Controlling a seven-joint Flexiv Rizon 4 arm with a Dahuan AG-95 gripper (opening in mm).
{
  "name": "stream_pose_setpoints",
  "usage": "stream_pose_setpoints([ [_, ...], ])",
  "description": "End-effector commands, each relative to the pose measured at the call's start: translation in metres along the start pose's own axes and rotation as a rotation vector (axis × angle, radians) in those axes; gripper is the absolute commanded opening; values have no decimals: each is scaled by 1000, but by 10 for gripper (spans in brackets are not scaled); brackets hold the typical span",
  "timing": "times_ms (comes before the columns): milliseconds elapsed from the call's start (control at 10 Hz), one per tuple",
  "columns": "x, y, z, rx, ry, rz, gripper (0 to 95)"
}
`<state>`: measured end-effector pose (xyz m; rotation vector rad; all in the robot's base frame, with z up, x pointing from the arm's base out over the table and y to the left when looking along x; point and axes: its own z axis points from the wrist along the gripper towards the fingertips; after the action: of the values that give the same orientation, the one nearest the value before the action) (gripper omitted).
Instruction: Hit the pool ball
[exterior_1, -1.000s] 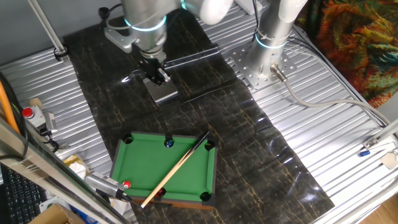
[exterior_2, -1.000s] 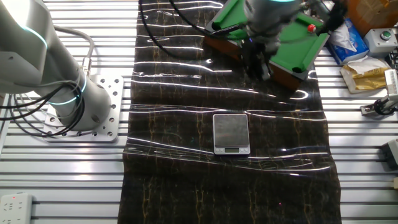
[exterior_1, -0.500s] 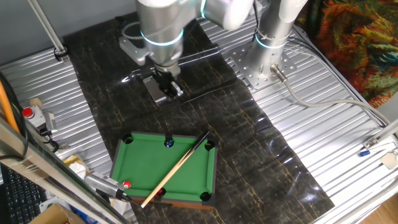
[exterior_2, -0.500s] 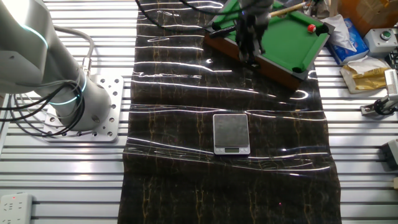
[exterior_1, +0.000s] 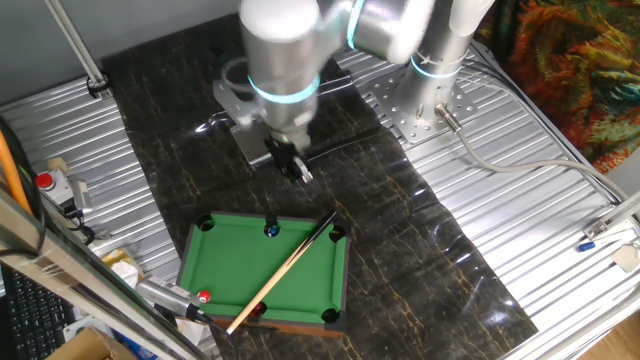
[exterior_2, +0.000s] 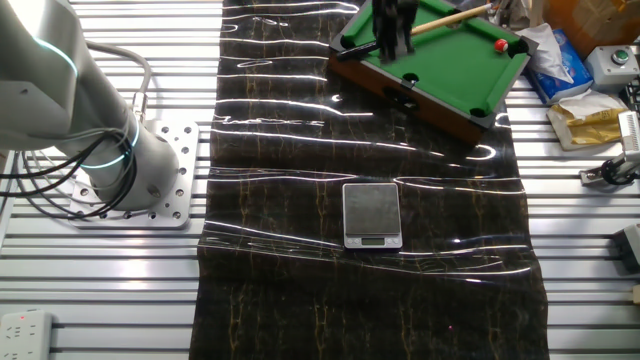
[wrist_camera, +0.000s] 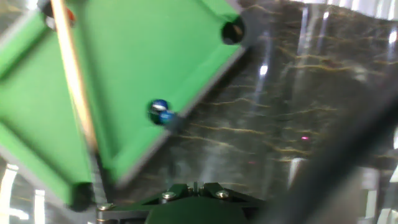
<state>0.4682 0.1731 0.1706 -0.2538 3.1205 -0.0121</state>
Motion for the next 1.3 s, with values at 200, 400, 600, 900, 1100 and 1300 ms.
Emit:
stream_pose_setpoints([
  [200, -3, 26, 12, -21, -9, 1, 190],
  [400, -4, 42, 19, -20, -16, -15, 190],
  [600, -5, 52, 28, -22, -33, -105, 380],
  [900, -8, 53, 41, -30, -58, -128, 380],
  [1100, -9, 57, 48, -40, -68, -118, 380],
  [1300, -12, 60, 54, -59, -87, -74, 380],
])
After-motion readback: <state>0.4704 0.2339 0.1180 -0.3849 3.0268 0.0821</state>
